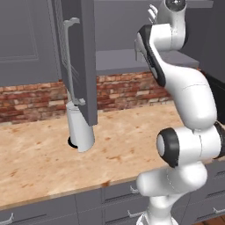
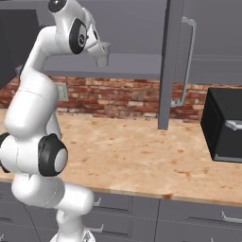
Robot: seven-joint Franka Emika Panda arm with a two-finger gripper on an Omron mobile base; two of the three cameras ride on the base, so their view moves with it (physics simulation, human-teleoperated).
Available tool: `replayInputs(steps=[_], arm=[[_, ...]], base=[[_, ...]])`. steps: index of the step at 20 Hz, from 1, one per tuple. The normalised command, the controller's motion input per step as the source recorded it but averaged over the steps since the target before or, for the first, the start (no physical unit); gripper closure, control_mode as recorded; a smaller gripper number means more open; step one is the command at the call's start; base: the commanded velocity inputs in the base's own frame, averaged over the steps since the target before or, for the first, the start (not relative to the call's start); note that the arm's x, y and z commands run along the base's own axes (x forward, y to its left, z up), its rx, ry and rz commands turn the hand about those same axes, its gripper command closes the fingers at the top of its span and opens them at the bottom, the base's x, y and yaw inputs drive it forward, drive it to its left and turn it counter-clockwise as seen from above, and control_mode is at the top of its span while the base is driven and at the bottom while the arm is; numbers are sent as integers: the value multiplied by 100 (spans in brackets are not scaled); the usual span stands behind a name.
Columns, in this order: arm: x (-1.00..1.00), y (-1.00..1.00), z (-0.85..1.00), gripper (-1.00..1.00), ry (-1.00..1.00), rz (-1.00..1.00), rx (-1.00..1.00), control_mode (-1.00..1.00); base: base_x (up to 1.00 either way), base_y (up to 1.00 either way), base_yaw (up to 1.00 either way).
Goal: Move the glass cup from next to the sink to the open cabinet. Then, move the bowl with the chicken drumstick to the fridge to clear the area for faucet cleaning.
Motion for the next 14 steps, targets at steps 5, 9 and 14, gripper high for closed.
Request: replayInputs(steps=[5,9,14], arm=[[-100,9,-36,-100,-8,0,0,-100],[-100,9,-93,-100,-1,0,0,-100],[-100,0,-100,-100,2,-5,0,-100]], base=[[0,0,0],[0,0,0],[0,0,0]])
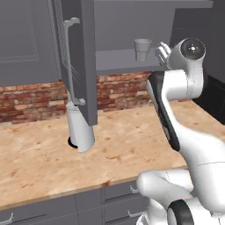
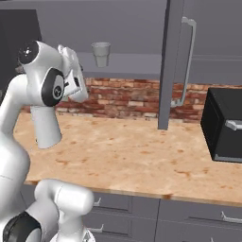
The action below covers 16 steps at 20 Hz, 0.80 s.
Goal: Move the glass cup from next to the sink to the open cabinet. Then, move the bowl with the chicken drumstick to the fridge to clear the area for faucet cleaning.
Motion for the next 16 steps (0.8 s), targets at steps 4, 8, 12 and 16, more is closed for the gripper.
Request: replayInputs(steps=[4,8,12,16], arm=[[-100,-7,-80,-100,3,-9,8,-100],[-75,-12,-46,-100,0,-34,8,100],[0,0,0,-100,0,0,0,100],[0,0,0,-100,0,0,0,100]], base=[[0,0,0],[-25,0,-16],[-98,0,-76],[-76,0,-86]])
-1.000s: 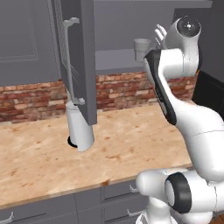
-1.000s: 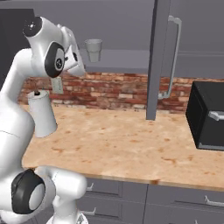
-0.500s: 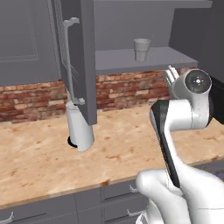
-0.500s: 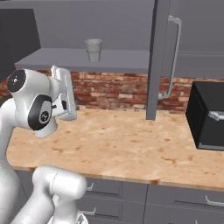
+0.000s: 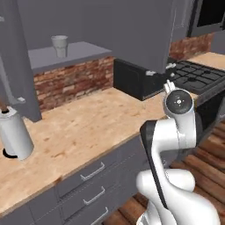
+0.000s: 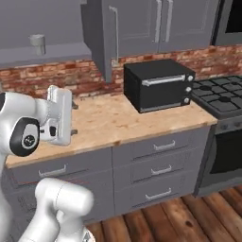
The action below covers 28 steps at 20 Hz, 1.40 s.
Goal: Move the glass cup from next to the sink to the open cabinet. Then, move the bowl with the chicken drumstick to the fridge to clear the area for faucet cleaning.
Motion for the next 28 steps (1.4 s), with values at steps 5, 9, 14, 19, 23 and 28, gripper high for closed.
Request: replayInputs(steps=[5,9,14,19,23,28], arm=[[0,0,0,-100,0,0,0,100],[0,0,0,-100,0,0,0,100],[0,0,0,-100,0,0,0,100],[0,0,0,-100,0,0,0,100],[0,0,0,-100,0,0,0,100],[0,0,0,-100,0,0,0,100]], base=[[-62,0,-88],[-38,-26,-84],[-1,-74,-81],[90,-72,-58],[100,-59,-54],[100,-7,-43]])
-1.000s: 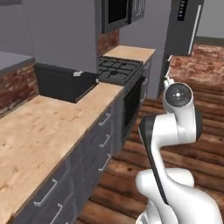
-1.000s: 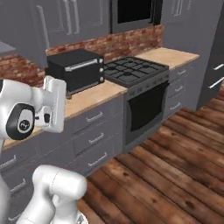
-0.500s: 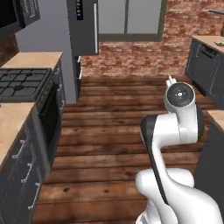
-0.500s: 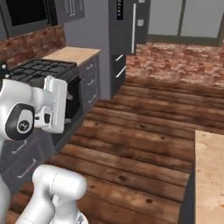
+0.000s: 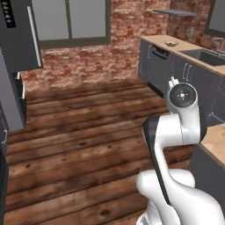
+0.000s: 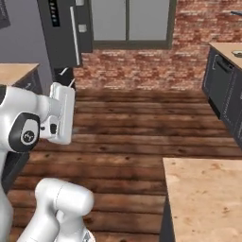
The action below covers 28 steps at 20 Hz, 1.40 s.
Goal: Move the glass cup from next to the sink to the open cabinet. Then, move the bowl with the chicken drumstick to the fridge to clear the area for faucet cleaning.
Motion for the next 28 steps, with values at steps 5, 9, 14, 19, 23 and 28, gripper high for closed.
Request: replayInputs(steps=[5,9,14,19,23,28], arm=[[0,0,0,-100,0,0,0,100],[0,0,0,-100,0,0,0,100],[0,0,0,-100,0,0,0,100],[0,0,0,-100,0,0,0,100],[0,0,0,-100,0,0,0,100],[0,0,0,-100,0,0,0,100]], base=[[100,16,-32],[100,28,-28],[100,26,-30],[100,25,-32],[100,24,-32],[100,21,-34]])
